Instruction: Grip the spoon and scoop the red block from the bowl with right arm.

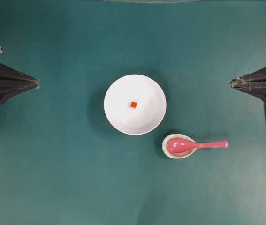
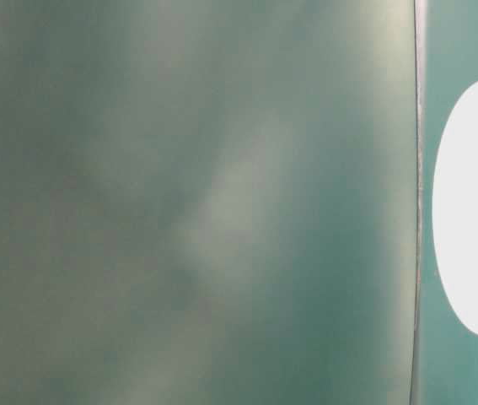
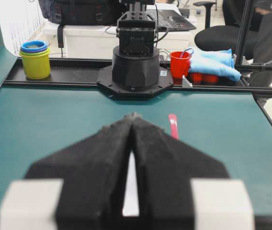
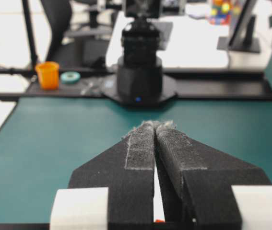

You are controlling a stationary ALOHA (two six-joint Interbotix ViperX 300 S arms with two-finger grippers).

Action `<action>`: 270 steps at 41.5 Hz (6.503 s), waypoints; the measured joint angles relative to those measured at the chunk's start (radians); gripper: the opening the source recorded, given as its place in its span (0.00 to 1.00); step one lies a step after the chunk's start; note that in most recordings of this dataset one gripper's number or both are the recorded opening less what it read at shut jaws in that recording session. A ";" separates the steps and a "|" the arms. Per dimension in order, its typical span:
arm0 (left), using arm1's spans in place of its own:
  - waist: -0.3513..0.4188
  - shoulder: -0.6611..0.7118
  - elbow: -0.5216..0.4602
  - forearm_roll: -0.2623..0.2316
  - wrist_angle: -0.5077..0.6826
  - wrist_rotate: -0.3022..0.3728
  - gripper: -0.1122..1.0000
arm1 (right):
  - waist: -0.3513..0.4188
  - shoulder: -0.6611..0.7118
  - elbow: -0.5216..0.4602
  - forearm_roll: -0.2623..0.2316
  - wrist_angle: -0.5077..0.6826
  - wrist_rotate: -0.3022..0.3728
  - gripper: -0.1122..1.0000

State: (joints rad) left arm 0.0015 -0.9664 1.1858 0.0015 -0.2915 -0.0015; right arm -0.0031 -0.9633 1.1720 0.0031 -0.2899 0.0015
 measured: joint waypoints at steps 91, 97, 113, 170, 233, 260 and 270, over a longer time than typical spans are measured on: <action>-0.011 -0.035 -0.044 0.005 0.299 -0.017 0.10 | 0.175 0.281 0.129 0.120 -0.124 0.115 0.56; -0.009 -0.035 -0.044 0.006 0.299 -0.017 0.10 | 0.239 0.413 0.183 0.172 -0.293 0.126 0.56; -0.011 -0.035 -0.044 0.006 0.299 -0.017 0.10 | 0.380 0.787 0.199 0.313 -0.577 0.124 0.55; -0.009 -0.032 -0.046 0.006 0.316 -0.017 0.10 | 0.445 0.936 0.189 0.388 -0.584 0.121 0.55; -0.011 -0.032 -0.044 0.005 0.331 -0.017 0.10 | 0.453 0.965 0.189 0.390 -0.611 0.115 0.53; -0.009 -0.032 -0.046 0.006 0.333 -0.017 0.10 | 0.453 0.965 0.186 0.391 -0.611 0.115 0.31; -0.009 -0.032 -0.046 0.006 0.333 -0.017 0.10 | 0.453 0.965 0.181 0.393 -0.609 0.118 0.31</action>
State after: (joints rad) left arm -0.0077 -0.9986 1.1397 0.0077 0.0414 -0.0184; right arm 0.4495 0.0015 1.3530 0.3958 -0.8989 0.1197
